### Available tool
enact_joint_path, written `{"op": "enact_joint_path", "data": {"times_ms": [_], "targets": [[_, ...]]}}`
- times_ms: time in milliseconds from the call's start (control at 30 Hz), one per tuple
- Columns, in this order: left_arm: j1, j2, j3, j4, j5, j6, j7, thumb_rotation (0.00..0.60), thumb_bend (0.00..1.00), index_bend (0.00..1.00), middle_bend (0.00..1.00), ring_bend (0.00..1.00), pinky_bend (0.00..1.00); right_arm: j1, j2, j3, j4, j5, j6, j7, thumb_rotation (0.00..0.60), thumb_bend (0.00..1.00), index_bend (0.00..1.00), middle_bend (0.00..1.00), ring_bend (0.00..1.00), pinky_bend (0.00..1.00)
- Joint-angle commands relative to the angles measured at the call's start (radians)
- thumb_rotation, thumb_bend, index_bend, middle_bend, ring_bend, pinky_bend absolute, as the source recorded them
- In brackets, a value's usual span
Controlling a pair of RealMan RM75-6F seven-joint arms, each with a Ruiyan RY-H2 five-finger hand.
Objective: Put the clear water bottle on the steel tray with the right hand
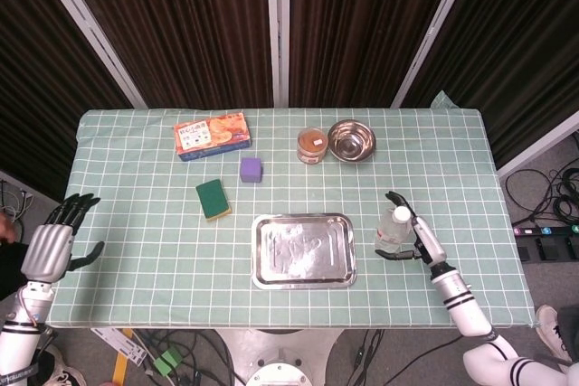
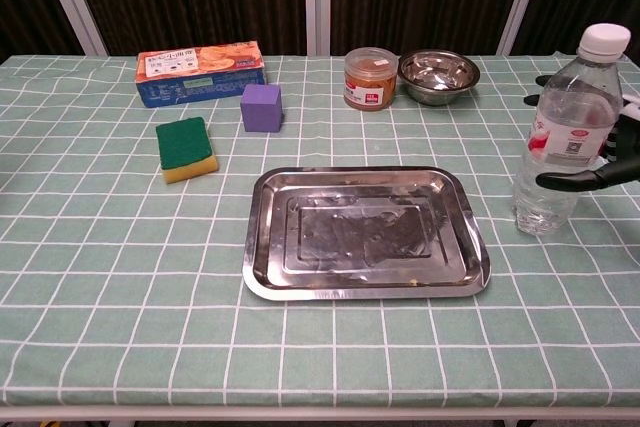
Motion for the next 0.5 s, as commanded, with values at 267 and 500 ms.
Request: {"op": "enact_joint_path", "data": {"times_ms": [267, 500], "targets": [[-0.005, -0.008, 0.000, 0.013, 0.008, 0.005, -0.012, 0.600, 0.32, 0.19, 0.21, 0.11, 0.19, 0.026, -0.057, 0.021, 0.038, 0.029, 0.020, -0.007, 0.600, 0.00, 0.45, 0.44, 0.28, 0.33], [-0.006, -0.007, 0.004, 0.006, 0.010, 0.003, -0.006, 0.600, 0.32, 0.19, 0.21, 0.11, 0.19, 0.030, -0.043, 0.027, 0.018, 0.048, 0.026, -0.040, 0.600, 0.14, 0.65, 0.52, 0.35, 0.41]]}}
